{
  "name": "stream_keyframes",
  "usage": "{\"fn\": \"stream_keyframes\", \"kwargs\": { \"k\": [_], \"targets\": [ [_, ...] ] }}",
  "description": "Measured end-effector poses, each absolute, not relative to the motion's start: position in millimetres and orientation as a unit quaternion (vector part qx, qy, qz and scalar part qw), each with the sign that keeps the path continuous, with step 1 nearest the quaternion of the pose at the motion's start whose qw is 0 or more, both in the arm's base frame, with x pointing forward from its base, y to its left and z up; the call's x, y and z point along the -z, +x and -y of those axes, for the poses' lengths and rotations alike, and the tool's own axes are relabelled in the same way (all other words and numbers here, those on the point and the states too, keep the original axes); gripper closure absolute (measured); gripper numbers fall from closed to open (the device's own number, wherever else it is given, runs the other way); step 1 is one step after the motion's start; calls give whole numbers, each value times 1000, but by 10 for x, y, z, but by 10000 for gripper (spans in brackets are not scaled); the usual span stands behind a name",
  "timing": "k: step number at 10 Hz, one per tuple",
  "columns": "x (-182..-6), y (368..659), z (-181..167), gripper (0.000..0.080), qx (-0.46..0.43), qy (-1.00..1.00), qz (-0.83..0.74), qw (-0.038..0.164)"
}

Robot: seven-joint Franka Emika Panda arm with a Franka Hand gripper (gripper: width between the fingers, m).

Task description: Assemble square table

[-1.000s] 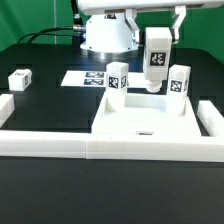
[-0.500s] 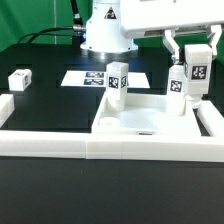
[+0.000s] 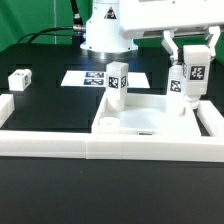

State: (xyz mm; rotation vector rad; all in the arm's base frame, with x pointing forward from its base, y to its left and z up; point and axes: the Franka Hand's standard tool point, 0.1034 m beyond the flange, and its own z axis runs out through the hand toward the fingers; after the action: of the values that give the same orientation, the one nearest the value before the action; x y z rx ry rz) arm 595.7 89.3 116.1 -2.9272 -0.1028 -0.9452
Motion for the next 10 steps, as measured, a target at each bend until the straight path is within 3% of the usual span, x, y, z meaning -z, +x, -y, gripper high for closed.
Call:
{"fn": "stream_keyframes", "kwargs": {
  "k": [1,8,10],
  "targets": [
    [-947,5831,-876,508,294,-954,44,26],
    [-924,5922,-861,508,283,-958,45,28],
    [-841,5931,-913,508,279,-959,48,29]
  ]
}}
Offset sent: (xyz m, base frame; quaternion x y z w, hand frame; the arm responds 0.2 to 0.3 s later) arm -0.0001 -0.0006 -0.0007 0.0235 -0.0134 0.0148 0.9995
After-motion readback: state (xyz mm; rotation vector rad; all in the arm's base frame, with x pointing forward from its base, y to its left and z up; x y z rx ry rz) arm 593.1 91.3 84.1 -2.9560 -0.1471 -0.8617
